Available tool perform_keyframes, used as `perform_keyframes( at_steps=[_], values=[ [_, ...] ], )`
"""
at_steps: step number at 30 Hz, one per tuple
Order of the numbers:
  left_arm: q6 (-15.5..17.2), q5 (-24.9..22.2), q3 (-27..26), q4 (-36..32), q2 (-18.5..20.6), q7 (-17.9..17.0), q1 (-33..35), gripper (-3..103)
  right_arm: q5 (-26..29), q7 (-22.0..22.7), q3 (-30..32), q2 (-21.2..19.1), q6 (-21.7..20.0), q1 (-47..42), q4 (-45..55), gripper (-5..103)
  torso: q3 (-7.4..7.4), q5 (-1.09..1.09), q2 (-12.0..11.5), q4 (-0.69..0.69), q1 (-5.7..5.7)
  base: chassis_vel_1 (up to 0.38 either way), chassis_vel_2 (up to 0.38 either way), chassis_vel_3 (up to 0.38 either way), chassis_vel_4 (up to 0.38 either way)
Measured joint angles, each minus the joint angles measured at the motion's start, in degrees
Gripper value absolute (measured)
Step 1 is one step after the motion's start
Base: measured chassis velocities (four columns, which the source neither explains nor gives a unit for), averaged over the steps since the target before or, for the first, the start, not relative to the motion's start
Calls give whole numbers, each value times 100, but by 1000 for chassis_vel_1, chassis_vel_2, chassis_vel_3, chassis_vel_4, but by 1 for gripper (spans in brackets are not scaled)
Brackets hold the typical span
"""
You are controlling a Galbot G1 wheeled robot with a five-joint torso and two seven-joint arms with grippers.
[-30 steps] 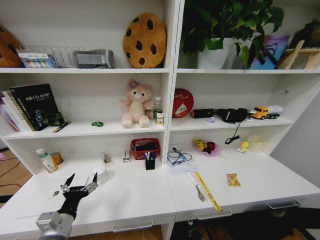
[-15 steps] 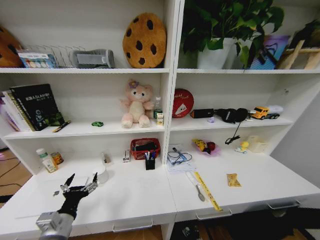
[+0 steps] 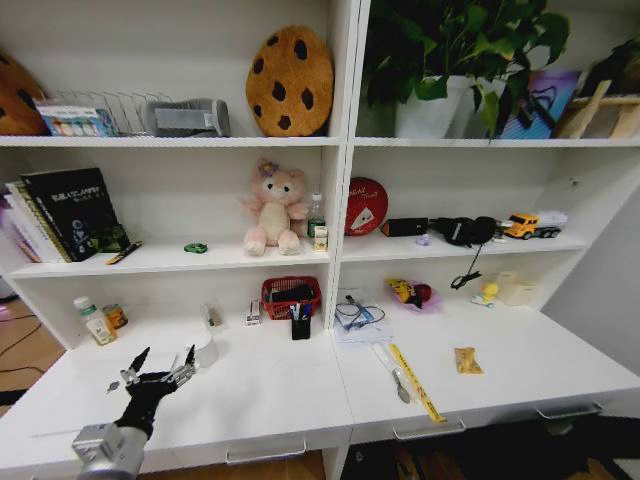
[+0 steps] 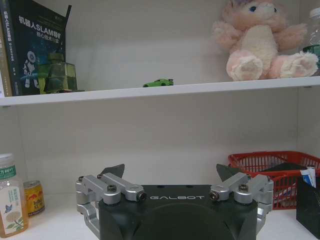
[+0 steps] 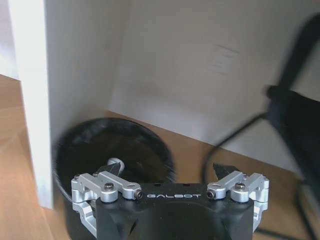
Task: Organize the objects on the table.
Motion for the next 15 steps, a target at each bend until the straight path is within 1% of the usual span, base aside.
perform_keyframes(
  at_steps=[1, 2, 3, 4, 5, 6, 7, 8, 9, 10, 11, 12, 13, 14, 15],
  values=[
    [0, 0, 1, 0, 0, 6, 0, 100, 424, 88, 44, -316, -330, -628, 882, 100, -1, -2, 0, 4, 0, 0, 0, 0, 0],
    [0, 0, 1, 0, 0, 6, 0, 100, 424, 88, 44, -316, -330, -628, 882, 100, -1, -2, 0, 4, 0, 0, 0, 0, 0],
    [0, 0, -1, 1, 0, -2, 0, 100, 685, 167, 184, -582, -475, -1262, 1692, 100, 0, -6, 0, 1, 0, 0, 0, 0, 0],
    [0, 0, 0, 0, 0, 3, 0, 100, 813, 209, 356, -749, -519, -1778, 2420, 100, 0, -6, 0, -3, 0, 0, 0, 0, 0],
    [0, 0, 0, 0, 0, 3, 0, 100, 813, 209, 356, -749, -519, -1778, 2420, 100, 0, -6, 0, -3, 0, 0, 0, 0, 0],
    [0, 0, 0, 0, 0, 4, -1, 100, 977, 286, 644, -936, -528, -2418, 3351, 100, -1, -5, 1, 0, 0, 0, 0, 0, 0],
    [-1, 0, -1, 0, 0, -4, 0, 100, 1292, 326, 1044, -1032, -670, -3137, 4364, 100, 0, -5, 1, 3, -1, 0, 0, 0, 0],
    [-1, 0, -1, 0, 0, -4, 0, 100, 1292, 326, 1044, -1032, -670, -3137, 4364, 100, 0, -5, 1, 3, -1, 0, 0, 0, 0],
    [0, 0, 1, 0, 0, 6, 0, 100, 1481, 322, 1274, -1022, -770, -3469, 4994, 100, 0, -5, 1, -2, -1, 0, 0, 0, 0],
    [-1, 0, 0, 0, 0, 5, -1, 100, 1769, 306, 1602, -978, -916, -3814, 5780, 100, -1, -5, 1, 2, -1, 0, 0, 0, 0],
    [-1, 0, -1, 0, 0, 3, 0, 100, 2172, 308, 2000, -891, -1178, -4083, 6573, 100, 0, -9, 1, 2, -1, 0, 0, 0, 0],
    [-1, 0, -1, 0, 0, 3, 0, 100, 2172, 308, 2000, -891, -1178, -4083, 6573, 100, 0, -9, 1, 2, -1, 0, 0, 0, 0],
    [-1, 0, 0, 0, 0, 3, 0, 100, 2352, 313, 2157, -848, -1337, -4132, 6900, 100, 0, -5, 1, 1, -1, 0, 0, 0, 0],
    [-1, 0, 0, -1, 0, 3, 0, 100, 2635, 335, 2393, -779, -1580, -4141, 7379, 100, 0, -4, 1, 1, 0, 0, 0, 0, 0],
    [-1, 0, -1, 0, 0, 3, 0, 100, 3179, 469, 2713, -760, -2040, -4001, 8049, 100, 0, -7, 1, 2, -1, 0, 0, 0, 0]
  ],
)
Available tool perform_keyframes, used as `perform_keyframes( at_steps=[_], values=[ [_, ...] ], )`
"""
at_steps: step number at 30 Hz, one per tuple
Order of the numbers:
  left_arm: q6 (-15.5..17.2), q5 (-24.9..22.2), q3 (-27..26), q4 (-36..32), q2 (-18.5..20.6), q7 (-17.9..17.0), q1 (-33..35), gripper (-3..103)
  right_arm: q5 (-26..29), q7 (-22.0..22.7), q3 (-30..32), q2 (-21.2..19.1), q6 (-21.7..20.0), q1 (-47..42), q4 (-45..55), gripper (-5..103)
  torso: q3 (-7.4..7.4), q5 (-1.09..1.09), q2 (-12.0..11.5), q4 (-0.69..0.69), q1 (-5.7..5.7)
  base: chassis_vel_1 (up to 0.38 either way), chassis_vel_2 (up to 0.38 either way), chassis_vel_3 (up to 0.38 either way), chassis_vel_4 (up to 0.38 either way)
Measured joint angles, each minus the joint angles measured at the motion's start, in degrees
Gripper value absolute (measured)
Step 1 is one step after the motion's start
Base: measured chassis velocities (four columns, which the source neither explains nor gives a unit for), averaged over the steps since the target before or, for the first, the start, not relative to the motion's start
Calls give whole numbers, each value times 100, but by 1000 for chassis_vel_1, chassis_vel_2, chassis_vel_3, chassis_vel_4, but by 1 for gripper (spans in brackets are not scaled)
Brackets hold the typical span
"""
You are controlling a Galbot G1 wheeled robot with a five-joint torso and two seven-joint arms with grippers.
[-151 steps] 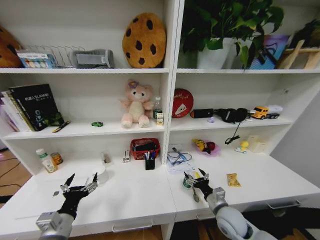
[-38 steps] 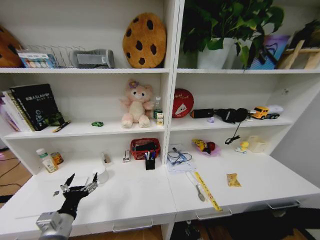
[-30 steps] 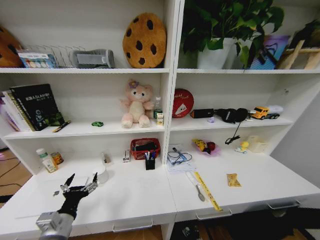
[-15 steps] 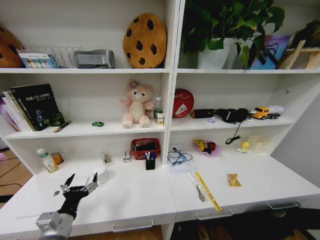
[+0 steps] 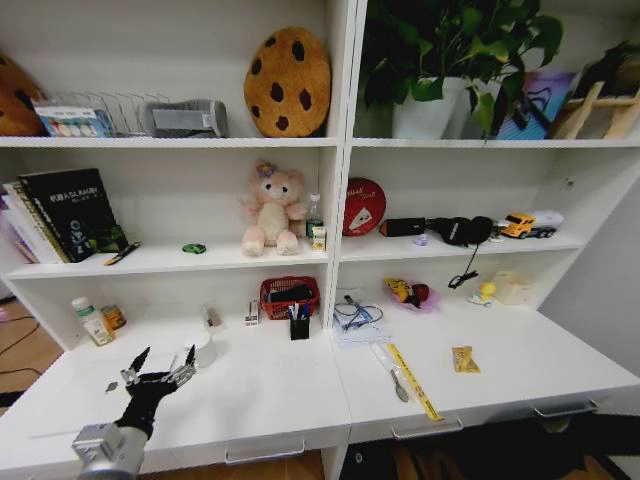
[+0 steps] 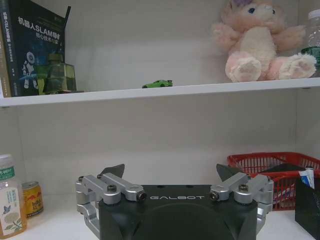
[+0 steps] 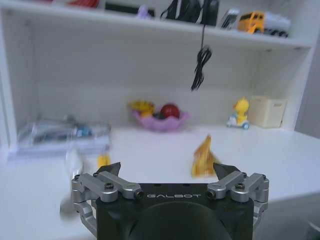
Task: Organize the objects on the table.
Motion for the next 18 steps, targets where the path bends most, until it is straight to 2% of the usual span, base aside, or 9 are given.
perform_keyframes(
  at_steps=[1, 3, 4, 5, 6, 7, 9, 12, 18],
  values=[
    [0, 0, 0, 0, 0, 0, -1, 100, 455, 174, 179, -54, -439, 239, 387, 100, 0, 1, -1, 0, 0, 0, 0, 0, 0],
    [0, 0, 0, 0, 0, -1, 0, 100, 577, 227, 219, -77, -558, 311, 469, 100, 0, 3, -1, 0, 0, 0, 0, 0, 0],
    [0, 0, 1, 0, 1, -1, -1, 100, 1392, 613, 396, -299, -1223, 842, 768, 100, 0, 4, 0, -1, 0, 0, 0, 0, 0],
    [0, 0, 0, 0, 1, -2, 0, 100, 1858, 892, 450, -463, -1513, 1146, 827, 100, 1, 3, -1, 1, 0, 0, 0, 0, 0],
    [0, 0, 0, 0, 0, -3, 0, 100, 2321, 1191, 491, -640, -1795, 1479, 826, 100, 1, 4, -2, 3, 0, 0, 0, 0, 0],
    [0, 0, 0, 0, 0, -3, 0, 100, 2321, 1191, 491, -640, -1795, 1479, 826, 100, 1, 4, -2, 3, 0, 0, 0, 0, 0],
    [0, 0, 1, 0, 0, -3, -1, 100, 3280, 1756, 510, -1000, -2298, 2252, 626, 100, 2, 5, -2, 2, 2, 0, 0, 0, 0],
    [0, 0, 0, 0, 0, -3, 0, 100, 3515, 1911, 471, -1116, -2406, 2521, 448, 100, 1, 3, -2, 1, 2, 0, 0, 0, 0],
    [0, 0, 1, 0, 0, -4, -1, 100, 3876, 2368, 161, -1332, -2533, 3322, -622, 100, 1, 4, -2, -1, 1, 0, 0, 0, 0]
  ],
)
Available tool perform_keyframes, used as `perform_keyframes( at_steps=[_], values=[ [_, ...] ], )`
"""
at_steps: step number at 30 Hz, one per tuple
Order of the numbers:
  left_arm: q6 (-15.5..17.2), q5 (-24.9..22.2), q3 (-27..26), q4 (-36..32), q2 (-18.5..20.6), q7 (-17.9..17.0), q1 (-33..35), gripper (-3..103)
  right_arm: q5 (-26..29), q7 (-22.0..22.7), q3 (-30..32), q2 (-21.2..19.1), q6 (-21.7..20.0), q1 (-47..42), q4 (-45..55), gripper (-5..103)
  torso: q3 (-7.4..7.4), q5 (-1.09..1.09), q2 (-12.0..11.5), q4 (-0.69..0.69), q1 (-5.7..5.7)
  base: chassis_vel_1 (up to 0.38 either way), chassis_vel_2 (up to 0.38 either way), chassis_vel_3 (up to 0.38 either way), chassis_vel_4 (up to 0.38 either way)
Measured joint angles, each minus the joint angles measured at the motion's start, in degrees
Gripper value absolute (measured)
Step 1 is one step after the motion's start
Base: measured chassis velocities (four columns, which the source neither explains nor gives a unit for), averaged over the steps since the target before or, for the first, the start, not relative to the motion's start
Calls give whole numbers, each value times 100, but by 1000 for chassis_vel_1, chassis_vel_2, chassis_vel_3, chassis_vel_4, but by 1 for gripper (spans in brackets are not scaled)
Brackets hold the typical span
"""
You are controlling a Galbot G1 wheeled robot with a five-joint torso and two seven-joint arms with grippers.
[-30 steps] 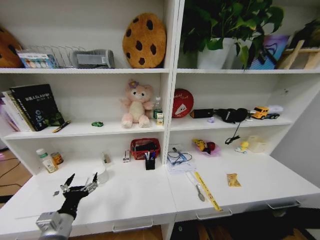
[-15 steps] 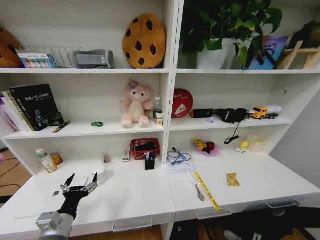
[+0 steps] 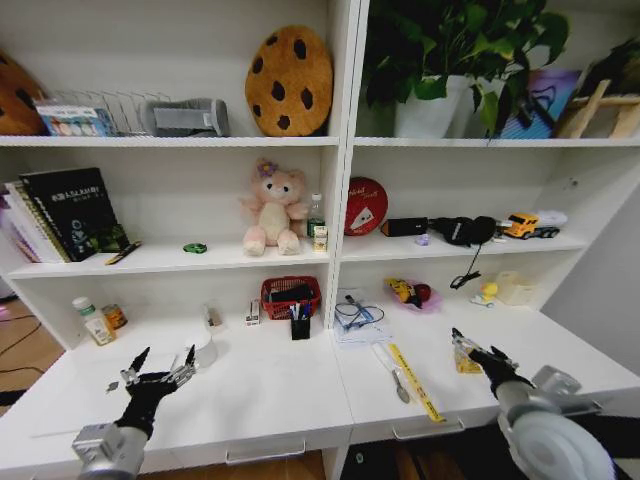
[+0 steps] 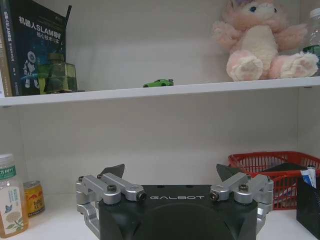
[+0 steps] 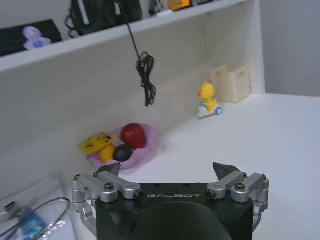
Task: Organize the objects on the table.
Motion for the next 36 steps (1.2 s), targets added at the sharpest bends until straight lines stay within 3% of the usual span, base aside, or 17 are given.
perform_keyframes(
  at_steps=[5, 9, 10, 19, 24, 27, 28, 30, 35, 36],
  values=[
    [1, 0, 0, 0, 0, -2, 0, 100, 925, 592, -386, -13, -109, 717, -807, 100, 0, 0, 0, 2, 0, 0, 0, 0, 0],
    [1, 0, 0, 0, 0, -2, 0, 100, 1034, 590, -485, -59, -123, 1022, -1209, 100, 0, -1, 0, 1, 0, 0, 0, 0, 0],
    [1, 0, 0, 0, 0, -3, 0, 100, 1033, 389, -529, -163, -122, 1198, -1627, 100, 0, -1, 0, 1, 0, 0, 0, 0, 0],
    [1, 0, 0, 0, 0, -2, 0, 100, 798, 116, -693, -188, -120, 1367, -1973, 101, -1, -1, 1, 1, 0, 0, 0, 0, 0],
    [1, 0, 0, 0, 0, -2, 0, 100, 589, -123, -884, -262, -101, 1482, -2250, 80, 0, -1, 1, 1, 0, 0, 0, 0, 0],
    [1, 0, 0, 0, 0, -2, 0, 100, 495, -250, -954, -306, -96, 1440, -2255, 75, -1, -2, 1, 1, 0, 0, 0, 0, 0],
    [1, 0, 0, 0, 0, -1, 0, 100, 420, -281, -990, -309, -94, 1435, -2262, 64, -1, -2, 1, 0, 0, 0, 0, 0, 0],
    [1, 0, 0, 0, 0, -1, 0, 100, 350, -300, -1016, -309, -91, 1438, -2280, 64, -1, -2, 1, 1, 0, 0, 0, 0, 0],
    [1, 0, 0, 0, 0, -1, 0, 100, -48, -408, -1186, -309, -55, 1472, -2405, 42, -1, -1, 1, 1, 0, 0, 0, 0, 0],
    [1, 0, 0, 0, 0, -1, 0, 100, -48, -408, -1186, -309, -55, 1472, -2405, 42, -1, -1, 1, 1, 0, 0, 0, 0, 0]
  ],
)
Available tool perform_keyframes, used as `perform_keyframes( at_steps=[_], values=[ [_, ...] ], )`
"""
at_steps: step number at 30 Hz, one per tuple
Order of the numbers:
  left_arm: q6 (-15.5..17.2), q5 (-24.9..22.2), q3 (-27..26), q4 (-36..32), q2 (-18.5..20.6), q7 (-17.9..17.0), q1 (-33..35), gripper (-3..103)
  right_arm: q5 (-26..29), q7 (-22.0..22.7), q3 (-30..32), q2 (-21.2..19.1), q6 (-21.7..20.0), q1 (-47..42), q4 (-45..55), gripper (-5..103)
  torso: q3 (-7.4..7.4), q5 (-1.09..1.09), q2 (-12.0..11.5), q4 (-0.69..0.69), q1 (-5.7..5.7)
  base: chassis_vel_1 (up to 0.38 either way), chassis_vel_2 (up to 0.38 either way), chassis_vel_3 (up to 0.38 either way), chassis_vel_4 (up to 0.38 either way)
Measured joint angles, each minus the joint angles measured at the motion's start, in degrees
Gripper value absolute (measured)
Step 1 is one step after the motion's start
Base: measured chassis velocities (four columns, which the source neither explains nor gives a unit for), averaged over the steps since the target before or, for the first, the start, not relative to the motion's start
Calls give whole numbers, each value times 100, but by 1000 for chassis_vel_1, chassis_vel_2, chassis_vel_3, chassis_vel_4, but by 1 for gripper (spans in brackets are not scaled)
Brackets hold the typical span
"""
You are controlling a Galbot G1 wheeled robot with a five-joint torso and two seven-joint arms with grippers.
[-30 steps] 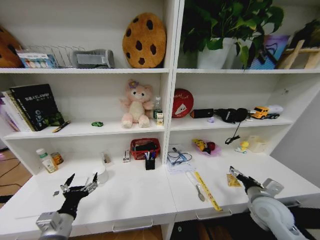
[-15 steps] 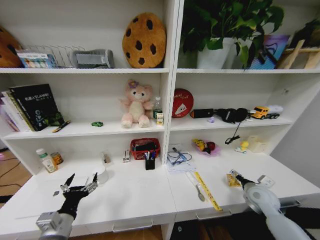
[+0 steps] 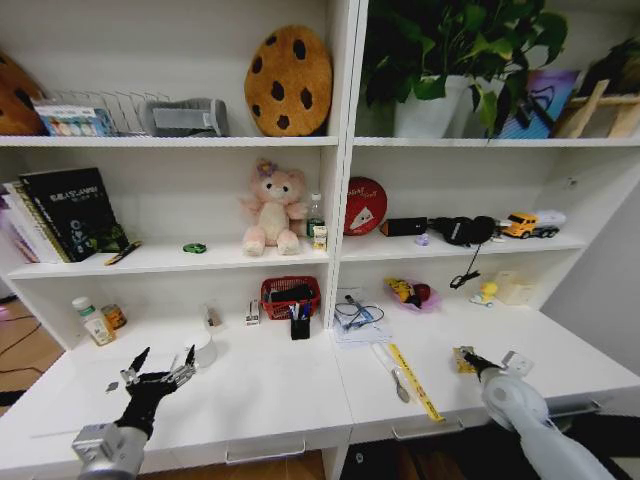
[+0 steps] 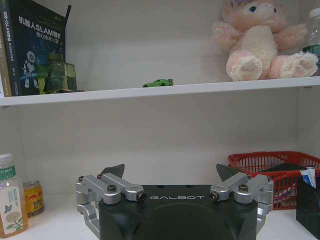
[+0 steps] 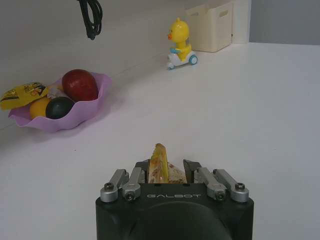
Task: Organize the objects on the table.
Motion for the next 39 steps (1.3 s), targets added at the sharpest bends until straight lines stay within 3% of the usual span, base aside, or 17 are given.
perform_keyframes(
  at_steps=[6, 12, 15, 16, 18, 19, 21, 22, 25, 39],
  values=[
    [0, 0, 0, 0, 0, 0, 0, 100, -366, -152, -119, 2, 115, 30, -107, 15, 0, 0, 0, 0, 0, 0, 0, 0, 0],
    [0, 0, 0, 0, 0, -1, 0, 100, -879, -624, 19, -38, 313, -120, -87, 2, 0, 1, 0, 0, 0, 0, 0, 0, 0],
    [0, 0, 0, 0, 0, -1, 0, 100, -941, -835, 101, -84, 370, -224, 17, 1, 0, 0, 0, -1, 0, 0, 0, 0, 0],
    [0, 0, 0, 0, 0, -1, 0, 100, -1091, -1099, 198, -130, 500, -330, 106, 0, 0, -1, 0, -1, -1, 0, 0, 0, 0],
    [0, 0, 0, 0, 0, -1, 0, 100, -1789, -1582, 312, -181, 948, -450, 112, 0, 0, 0, 1, 0, -1, 0, 0, 0, 0],
    [0, 0, 0, 0, 0, -1, 0, 100, -1789, -1582, 312, -181, 948, -450, 112, 0, 0, 0, 1, 0, -1, 0, 0, 0, 0],
    [0, 0, 0, 0, 0, -1, 0, 100, -2396, -1971, 431, -247, 1299, -598, 225, 0, 0, 1, 0, -1, -1, 0, 0, 0, 0],
    [0, 0, 0, 0, 0, -1, 0, 100, -2396, -1971, 431, -247, 1299, -598, 225, 0, 0, 1, 0, -1, -1, 0, 0, 0, 0],
    [0, 0, 0, 0, 0, -1, 0, 100, -2594, -2568, 641, -397, 1353, -834, 704, 0, -1, -1, 0, 0, -1, 0, 0, 0, 0],
    [0, 0, -1, 0, 0, -2, 0, 100, -2385, -2780, 588, -596, 1384, -625, 863, 0, 0, 2, 0, 1, -1, -52, -53, 60, 55]
  ],
)
